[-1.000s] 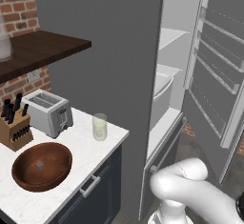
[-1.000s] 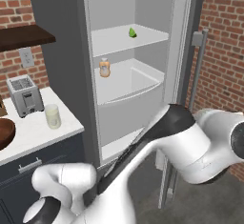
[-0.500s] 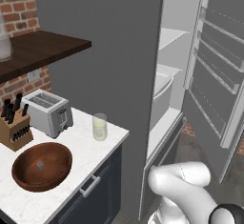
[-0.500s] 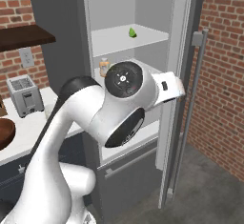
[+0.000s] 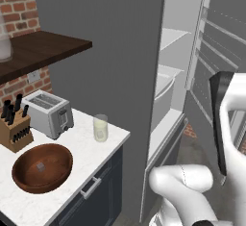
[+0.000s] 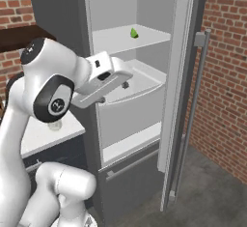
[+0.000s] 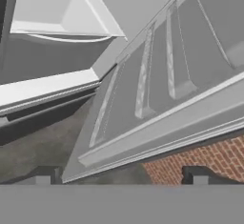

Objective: Grab a lemon wedge from the fridge and one ice cube from the ice bowl, and put them in the glass of lemonade.

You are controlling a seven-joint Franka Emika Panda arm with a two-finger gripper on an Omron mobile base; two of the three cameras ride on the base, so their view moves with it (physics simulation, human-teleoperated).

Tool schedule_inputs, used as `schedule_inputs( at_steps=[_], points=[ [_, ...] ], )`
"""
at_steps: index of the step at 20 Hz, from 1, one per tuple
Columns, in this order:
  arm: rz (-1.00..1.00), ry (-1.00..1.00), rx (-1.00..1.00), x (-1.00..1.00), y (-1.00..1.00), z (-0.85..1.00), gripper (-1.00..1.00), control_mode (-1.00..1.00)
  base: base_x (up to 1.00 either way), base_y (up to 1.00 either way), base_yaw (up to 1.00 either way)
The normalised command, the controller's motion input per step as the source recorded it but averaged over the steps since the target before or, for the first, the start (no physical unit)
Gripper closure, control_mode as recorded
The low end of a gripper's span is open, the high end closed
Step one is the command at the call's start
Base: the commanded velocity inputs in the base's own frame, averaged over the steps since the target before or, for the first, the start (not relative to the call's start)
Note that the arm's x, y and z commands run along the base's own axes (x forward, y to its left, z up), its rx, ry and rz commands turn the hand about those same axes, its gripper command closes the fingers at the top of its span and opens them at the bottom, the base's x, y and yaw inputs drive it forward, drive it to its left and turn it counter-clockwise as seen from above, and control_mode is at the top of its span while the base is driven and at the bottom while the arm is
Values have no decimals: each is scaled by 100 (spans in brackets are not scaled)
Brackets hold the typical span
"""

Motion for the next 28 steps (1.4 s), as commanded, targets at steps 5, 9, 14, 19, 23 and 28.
schedule_inputs(
  at_steps=[5, 9, 14, 19, 23, 28],
  points=[
    [-12, 4, 0, 88, 3, -14, -100, -100, 0, 0, 0],
    [-11, 13, -2, 100, -9, -10, -100, -100, 0, 0, 0],
    [-16, 18, -9, 98, -11, -14, -100, -100, 0, 0, 0],
    [-14, 14, -11, 79, -22, -21, -100, -100, 0, 0, 0],
    [-9, 9, -6, 66, -52, -38, -100, -100, 0, 0, 0],
    [-4, 5, -1, 29, -72, -30, -100, -100, 0, 0, 0]
  ],
)
